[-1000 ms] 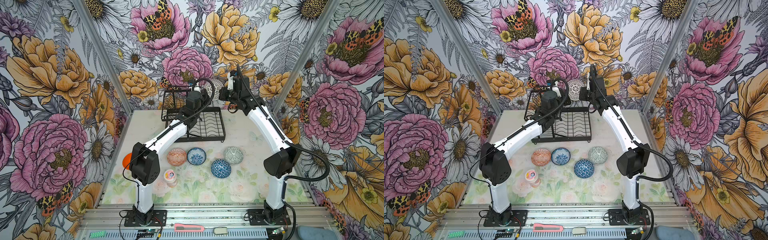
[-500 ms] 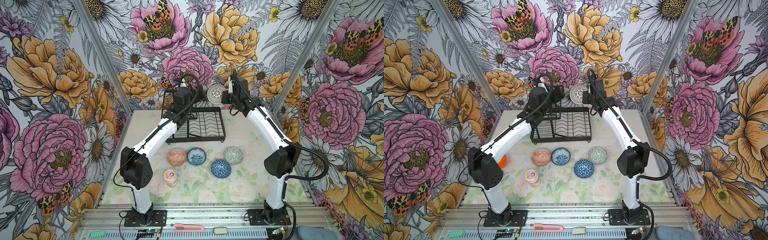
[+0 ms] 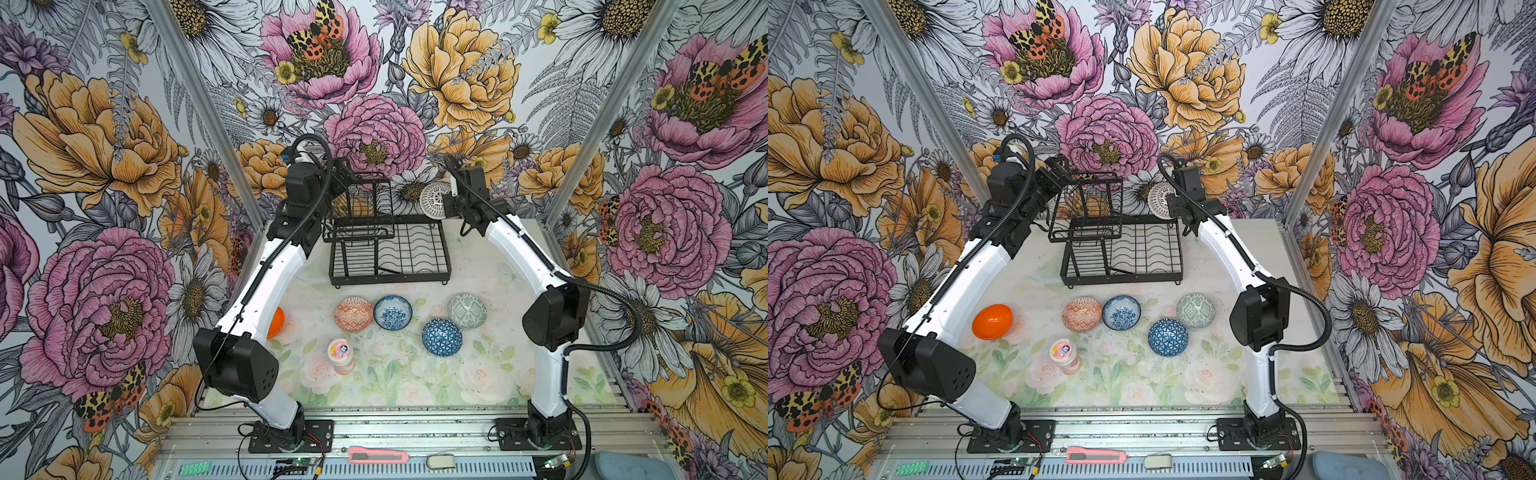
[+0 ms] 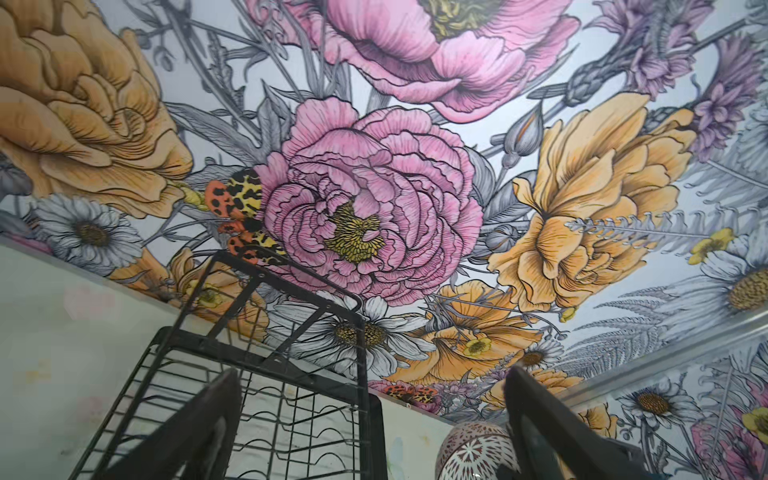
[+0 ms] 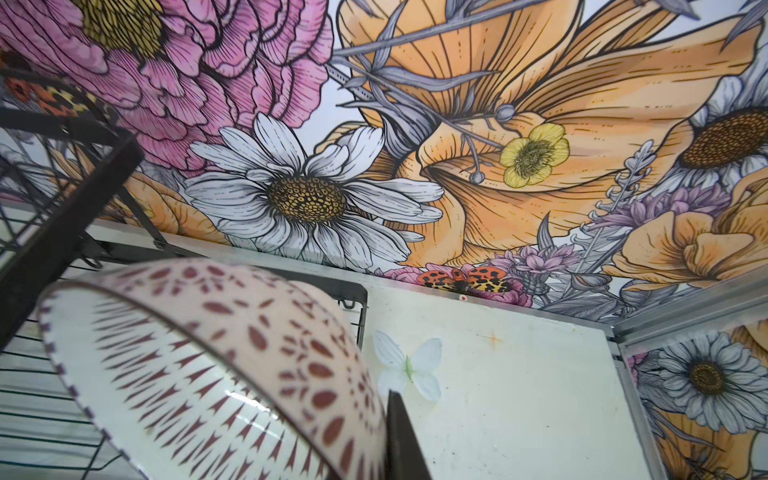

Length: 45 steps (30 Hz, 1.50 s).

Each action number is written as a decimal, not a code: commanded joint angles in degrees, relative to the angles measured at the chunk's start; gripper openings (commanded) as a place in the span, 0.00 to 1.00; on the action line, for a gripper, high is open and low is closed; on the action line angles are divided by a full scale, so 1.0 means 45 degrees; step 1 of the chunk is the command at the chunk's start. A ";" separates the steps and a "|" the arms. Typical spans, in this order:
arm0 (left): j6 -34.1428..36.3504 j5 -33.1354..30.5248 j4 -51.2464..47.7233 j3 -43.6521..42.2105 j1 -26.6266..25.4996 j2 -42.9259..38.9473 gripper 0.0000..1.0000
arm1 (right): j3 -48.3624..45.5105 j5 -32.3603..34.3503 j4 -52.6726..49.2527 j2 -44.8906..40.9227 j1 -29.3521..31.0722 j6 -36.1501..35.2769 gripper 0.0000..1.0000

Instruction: Load the bowls into the dish rack

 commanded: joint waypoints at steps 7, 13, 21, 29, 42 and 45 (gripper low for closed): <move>-0.1815 0.1189 -0.0943 -0.2611 0.1650 -0.2025 0.99 | 0.0223 0.1232 0.2415 0.1674 0.0679 -0.2827 0.00; -0.2236 0.1761 -0.1528 -0.3052 0.2416 -0.2369 0.99 | 0.0539 0.1243 0.3198 0.2649 0.0799 -0.3397 0.00; -0.2697 0.2543 -0.2030 -0.3340 0.2968 -0.2377 0.99 | 0.1788 0.1291 0.3486 0.4176 0.1061 -0.3527 0.00; -0.3217 0.3533 -0.2250 -0.3680 0.3402 -0.2168 0.99 | 0.3342 0.1517 0.3674 0.5644 0.1257 -0.3412 0.00; -0.3305 0.4636 -0.2711 -0.3139 0.3601 -0.1323 0.99 | 0.5529 0.1409 0.4223 0.7651 0.1453 -0.3313 0.00; -0.3303 0.4731 -0.2753 -0.3079 0.3641 -0.1235 0.99 | 0.5669 0.1457 0.4396 0.7878 0.1495 -0.3242 0.00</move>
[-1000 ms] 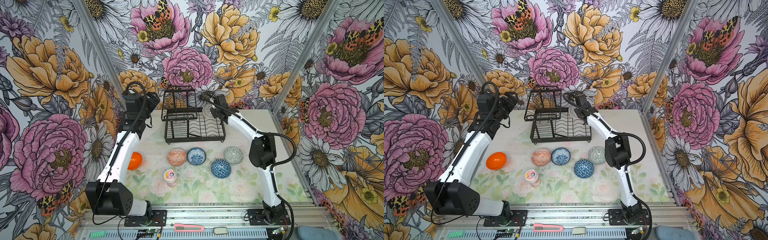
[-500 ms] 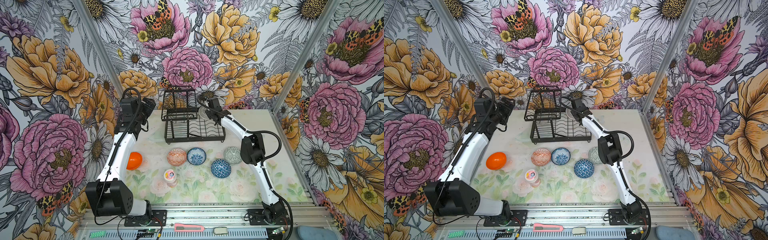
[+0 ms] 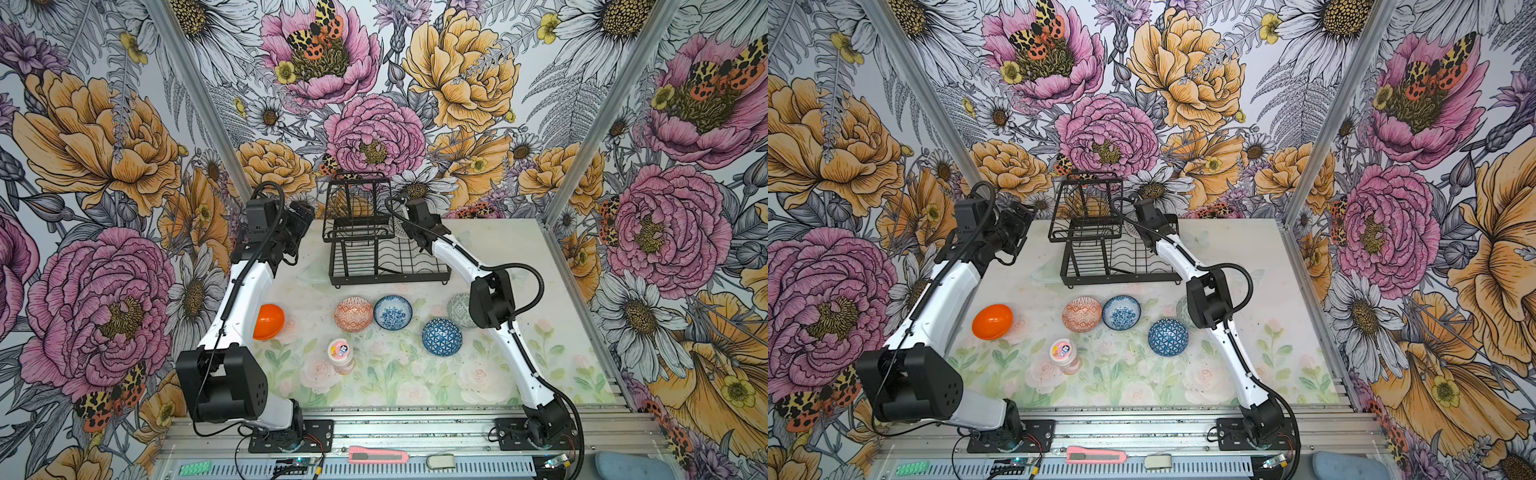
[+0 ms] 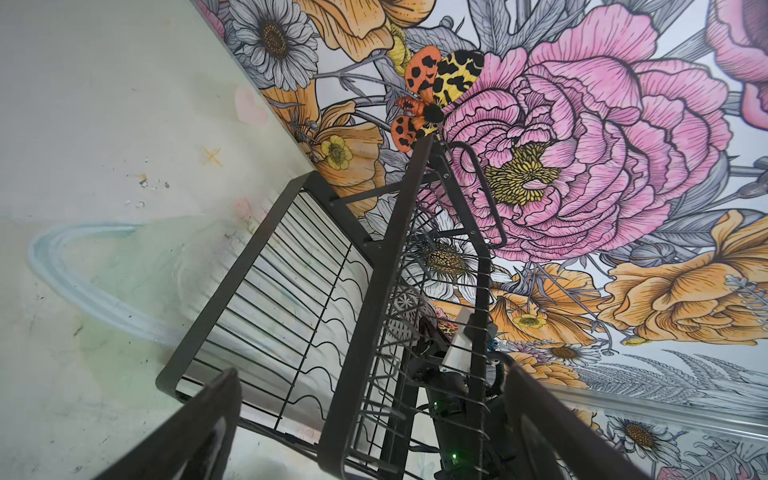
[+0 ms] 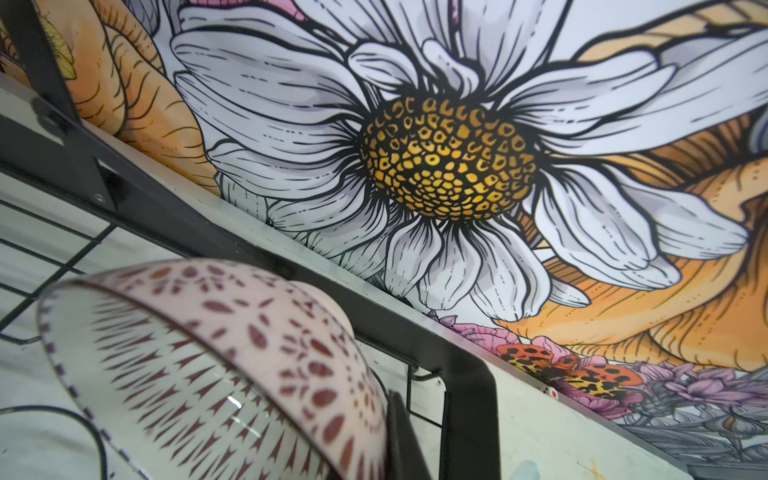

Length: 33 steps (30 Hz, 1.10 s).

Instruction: Load the bowls into the dish rack

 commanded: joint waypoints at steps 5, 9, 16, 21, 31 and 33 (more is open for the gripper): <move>-0.0093 0.0695 -0.0272 0.0525 0.0273 0.0112 0.99 | 0.0845 0.0257 0.1626 0.0438 0.0236 0.0252 0.00; -0.0056 0.0929 -0.0292 0.0505 0.0315 0.0141 0.99 | 0.0871 0.0492 0.2142 0.0682 0.0341 0.0197 0.00; 0.0095 0.1351 -0.0457 0.0559 0.0563 0.0203 0.99 | 0.0902 0.0904 0.3400 0.1190 0.0525 -0.0252 0.00; 0.0151 0.1467 -0.0479 0.0461 0.0725 0.0180 0.99 | 0.0903 0.0806 0.4034 0.1493 0.0596 -0.0375 0.00; 0.0232 0.1547 -0.0477 0.0413 0.0783 0.0267 0.99 | 0.0906 0.0891 0.4547 0.1885 0.0639 -0.0421 0.00; 0.0233 0.1564 -0.0483 0.0393 0.0817 0.0302 0.99 | 0.0913 0.0864 0.4571 0.1954 0.0640 -0.0490 0.00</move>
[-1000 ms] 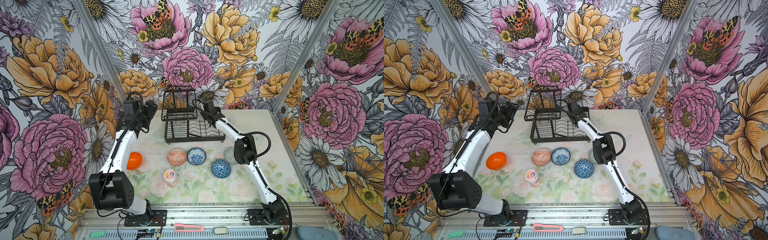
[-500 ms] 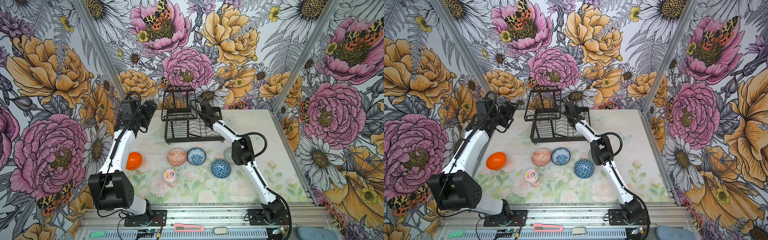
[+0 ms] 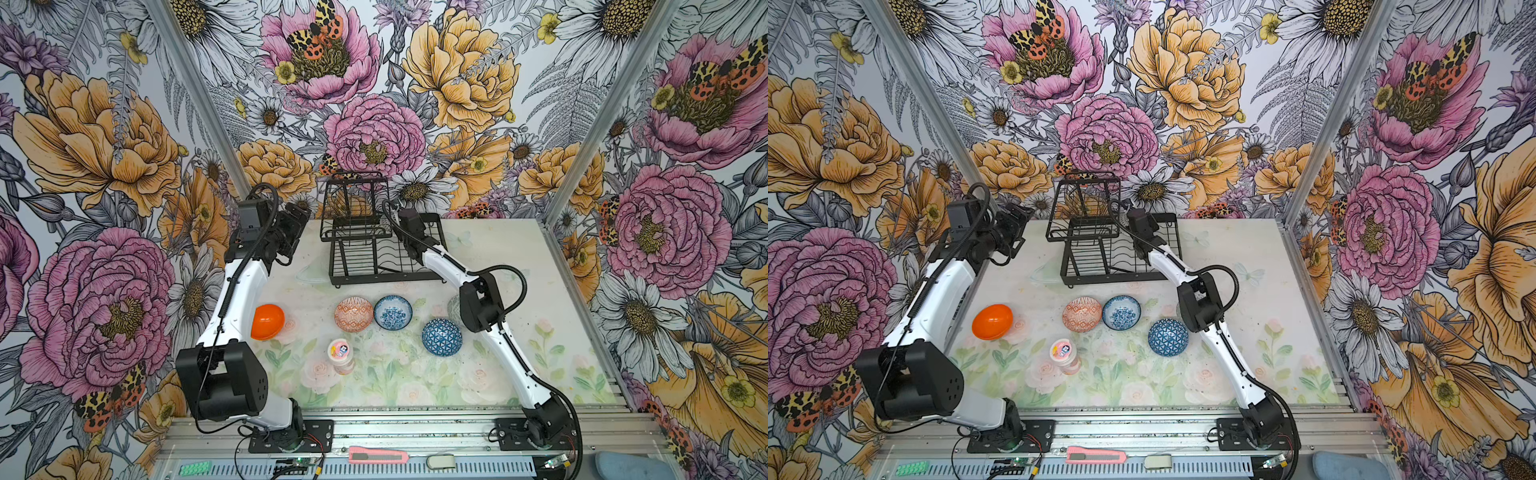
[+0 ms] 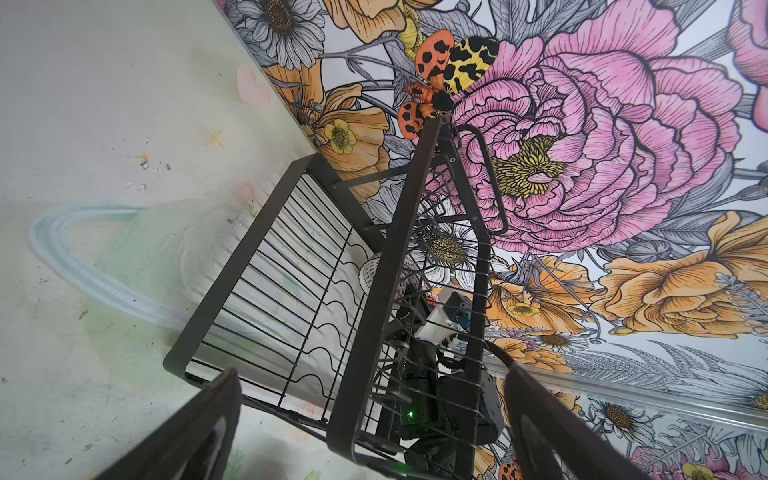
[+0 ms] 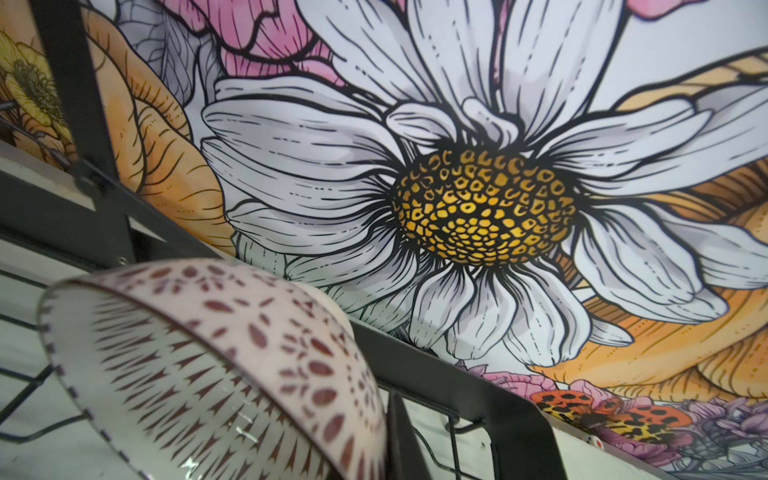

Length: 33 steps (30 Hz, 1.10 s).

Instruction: Load the bowls into the dish rack

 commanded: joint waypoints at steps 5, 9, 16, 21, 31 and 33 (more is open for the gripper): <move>0.0256 0.0421 -0.0057 0.0194 0.0182 0.0220 0.99 | 0.0699 0.0463 0.1238 0.0571 0.0157 -0.0407 0.00; 0.0274 0.0430 -0.0063 0.0214 0.0211 0.0257 0.99 | 0.0686 0.0301 0.1210 0.0589 0.0150 -0.0692 0.00; 0.0344 0.0572 -0.0072 0.0222 0.0211 0.0278 0.99 | 0.0577 0.0059 0.1446 0.0657 0.0032 -0.1276 0.00; 0.0403 0.0745 -0.0134 0.0331 0.0203 0.0391 0.99 | 0.0976 -0.0108 0.1501 0.0895 0.0038 -0.1375 0.00; 0.0577 0.1052 -0.0499 0.0526 0.0203 0.0606 0.99 | 0.1085 -0.1314 0.1635 0.1148 0.0041 -0.2254 0.00; 0.0628 0.1141 -0.0561 0.0560 0.0203 0.0645 0.99 | 0.1091 -0.1680 0.1657 0.1206 0.0048 -0.2484 0.00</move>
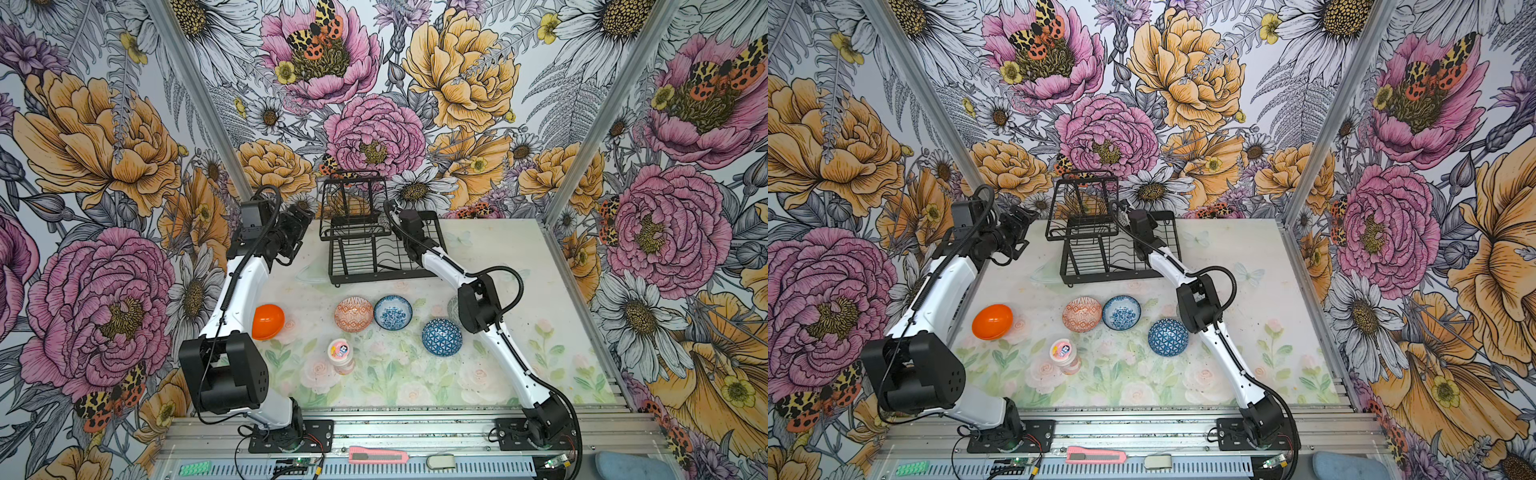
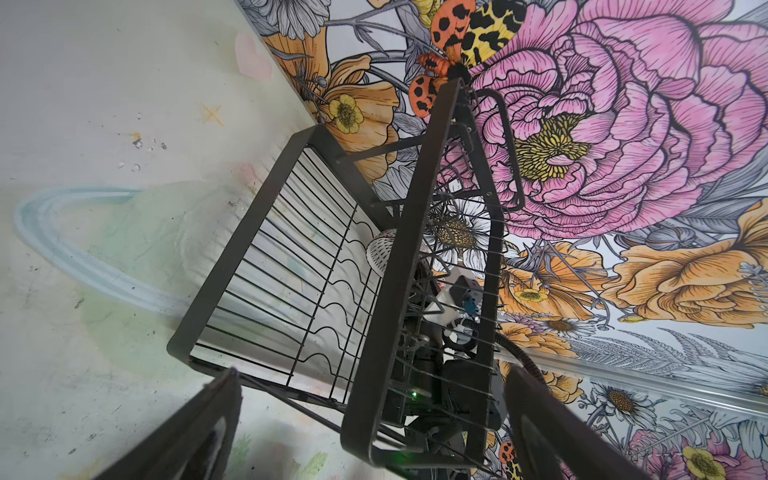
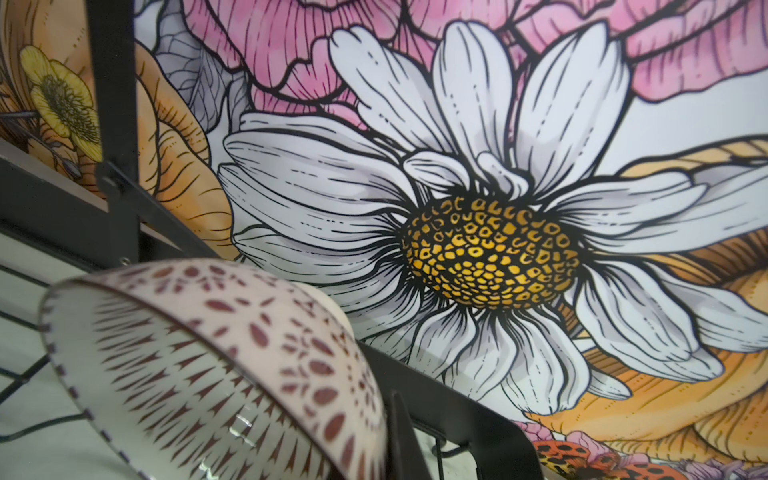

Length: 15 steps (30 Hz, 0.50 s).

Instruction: Load the bowls into the dish rack

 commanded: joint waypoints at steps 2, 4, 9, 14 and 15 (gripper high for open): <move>0.0441 0.0464 -0.0363 0.0420 0.0117 0.0142 0.99 | 0.0489 -0.1158 0.0496 0.0584 0.0132 -0.1057 0.00; 0.0501 0.0457 -0.0439 0.0526 0.0104 0.0202 0.99 | 0.0489 -0.1028 0.0561 0.0585 0.0144 -0.1005 0.00; 0.0486 0.0526 -0.0451 0.0812 0.0011 0.0529 0.99 | 0.0489 -0.0614 0.0892 0.0621 0.0061 -0.0808 0.00; 0.0723 0.0630 -0.0698 0.1227 -0.0189 0.0782 0.99 | 0.0568 -0.0364 0.1236 0.0776 -0.0029 -0.1083 0.00; 0.0738 0.0622 -0.0729 0.1267 -0.0189 0.0789 0.99 | 0.0614 -0.0378 0.1233 0.0830 -0.0035 -0.1146 0.00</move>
